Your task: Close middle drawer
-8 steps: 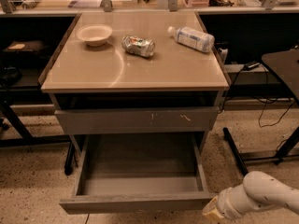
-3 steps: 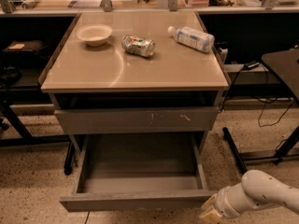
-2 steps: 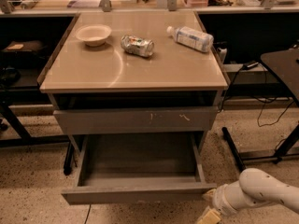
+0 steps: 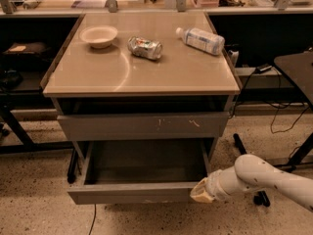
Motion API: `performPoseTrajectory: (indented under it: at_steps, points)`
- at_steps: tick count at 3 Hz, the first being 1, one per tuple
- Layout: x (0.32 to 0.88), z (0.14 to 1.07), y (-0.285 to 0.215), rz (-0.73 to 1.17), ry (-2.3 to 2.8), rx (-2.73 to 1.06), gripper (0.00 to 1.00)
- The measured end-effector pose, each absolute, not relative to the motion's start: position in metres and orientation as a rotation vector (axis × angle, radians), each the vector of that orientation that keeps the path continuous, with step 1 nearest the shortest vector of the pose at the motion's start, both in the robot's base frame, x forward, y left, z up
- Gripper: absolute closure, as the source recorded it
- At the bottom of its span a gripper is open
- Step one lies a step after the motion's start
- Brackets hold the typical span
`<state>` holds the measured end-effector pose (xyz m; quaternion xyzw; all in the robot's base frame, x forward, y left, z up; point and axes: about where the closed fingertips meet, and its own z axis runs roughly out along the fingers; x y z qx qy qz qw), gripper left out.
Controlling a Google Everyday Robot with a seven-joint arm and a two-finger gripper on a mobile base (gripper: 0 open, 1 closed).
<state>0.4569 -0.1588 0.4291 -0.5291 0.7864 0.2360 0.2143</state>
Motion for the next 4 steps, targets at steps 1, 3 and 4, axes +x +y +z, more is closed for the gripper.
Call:
performPoseTrajectory:
  at_steps: [1,3,4]
  points:
    - [0.493,0.454,-0.120,0.610,2.047,-1.576,1.00]
    - [0.526,0.438,-0.126,0.552,2.068,-1.546,1.00]
    - [0.528,0.405,-0.165,0.517,2.172,-1.424,1.00]
